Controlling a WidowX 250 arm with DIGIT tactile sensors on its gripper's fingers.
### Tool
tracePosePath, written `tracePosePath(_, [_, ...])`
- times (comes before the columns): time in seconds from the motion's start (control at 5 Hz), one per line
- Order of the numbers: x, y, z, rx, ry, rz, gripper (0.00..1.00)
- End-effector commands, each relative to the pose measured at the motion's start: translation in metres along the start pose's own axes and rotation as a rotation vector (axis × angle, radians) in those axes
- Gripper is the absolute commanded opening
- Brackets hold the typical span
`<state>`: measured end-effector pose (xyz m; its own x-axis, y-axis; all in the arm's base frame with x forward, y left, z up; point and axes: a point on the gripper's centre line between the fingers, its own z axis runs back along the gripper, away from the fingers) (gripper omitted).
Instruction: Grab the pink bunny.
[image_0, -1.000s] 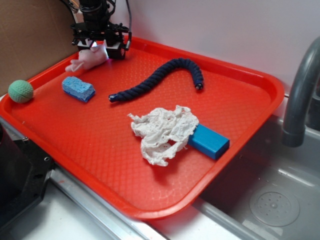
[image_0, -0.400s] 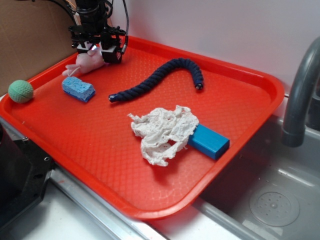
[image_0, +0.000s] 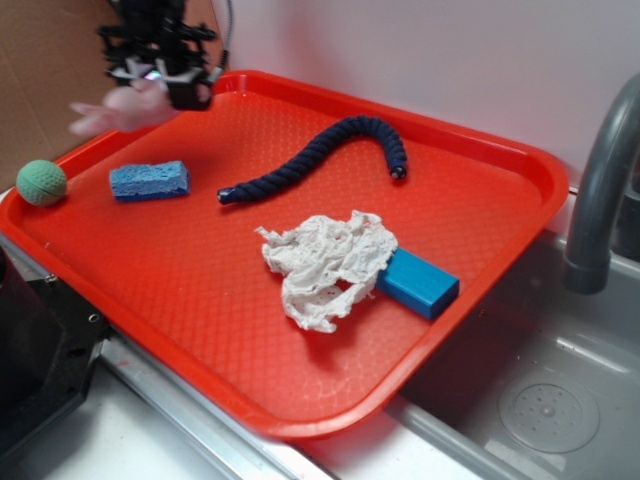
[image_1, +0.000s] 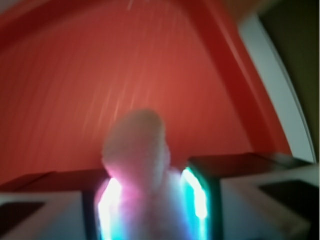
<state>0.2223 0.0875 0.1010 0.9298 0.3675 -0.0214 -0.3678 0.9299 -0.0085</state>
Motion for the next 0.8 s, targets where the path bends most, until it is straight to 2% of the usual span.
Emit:
tracePosePath(0.0, [-0.091, 0.003, 0.113, -0.158, -0.107, -0.190, 0.00])
tracePosePath(0.2, [-0.104, 0.005, 0.159, -0.183, -0.173, -0.281, 0.00])
tracePosePath(0.4, [-0.093, -0.013, 0.164, -0.218, -0.176, -0.371, 0.00])
tracePosePath(0.6, [-0.086, -0.041, 0.163, -0.144, -0.202, -0.349, 0.00])
